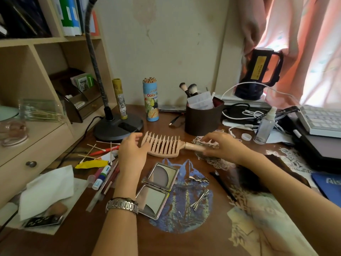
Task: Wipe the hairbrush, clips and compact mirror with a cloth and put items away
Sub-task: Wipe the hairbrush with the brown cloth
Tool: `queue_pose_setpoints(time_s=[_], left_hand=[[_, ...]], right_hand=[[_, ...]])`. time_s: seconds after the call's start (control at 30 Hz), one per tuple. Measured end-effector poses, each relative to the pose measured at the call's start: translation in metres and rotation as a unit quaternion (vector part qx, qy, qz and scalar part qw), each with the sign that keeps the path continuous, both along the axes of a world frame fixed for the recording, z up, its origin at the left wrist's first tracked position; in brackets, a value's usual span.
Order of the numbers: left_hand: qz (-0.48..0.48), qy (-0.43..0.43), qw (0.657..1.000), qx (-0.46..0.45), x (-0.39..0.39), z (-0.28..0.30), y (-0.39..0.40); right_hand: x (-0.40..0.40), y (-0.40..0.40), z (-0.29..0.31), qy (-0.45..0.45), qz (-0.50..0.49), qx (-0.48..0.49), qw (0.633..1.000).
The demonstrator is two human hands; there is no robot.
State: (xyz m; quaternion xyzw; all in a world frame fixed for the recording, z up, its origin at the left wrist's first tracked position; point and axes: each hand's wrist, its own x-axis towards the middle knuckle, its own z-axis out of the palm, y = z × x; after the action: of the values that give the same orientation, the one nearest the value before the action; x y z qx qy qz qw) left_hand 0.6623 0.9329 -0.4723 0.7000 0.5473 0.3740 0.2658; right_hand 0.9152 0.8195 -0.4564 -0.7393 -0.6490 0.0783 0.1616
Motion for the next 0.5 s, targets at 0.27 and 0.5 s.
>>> queue_pose_setpoints(time_s=[0.27, 0.5], left_hand=[[-0.109, -0.011, 0.985, 0.131, 0.012, 0.021, -0.027], [-0.343, 0.096, 0.931, 0.083, 0.044, 0.019, -0.063]], right_hand=[[0.026, -0.076, 0.014, -0.039, -0.014, 0.0, 0.999], [0.032, -0.134, 0.019, -0.004, -0.04, 0.014, 0.999]])
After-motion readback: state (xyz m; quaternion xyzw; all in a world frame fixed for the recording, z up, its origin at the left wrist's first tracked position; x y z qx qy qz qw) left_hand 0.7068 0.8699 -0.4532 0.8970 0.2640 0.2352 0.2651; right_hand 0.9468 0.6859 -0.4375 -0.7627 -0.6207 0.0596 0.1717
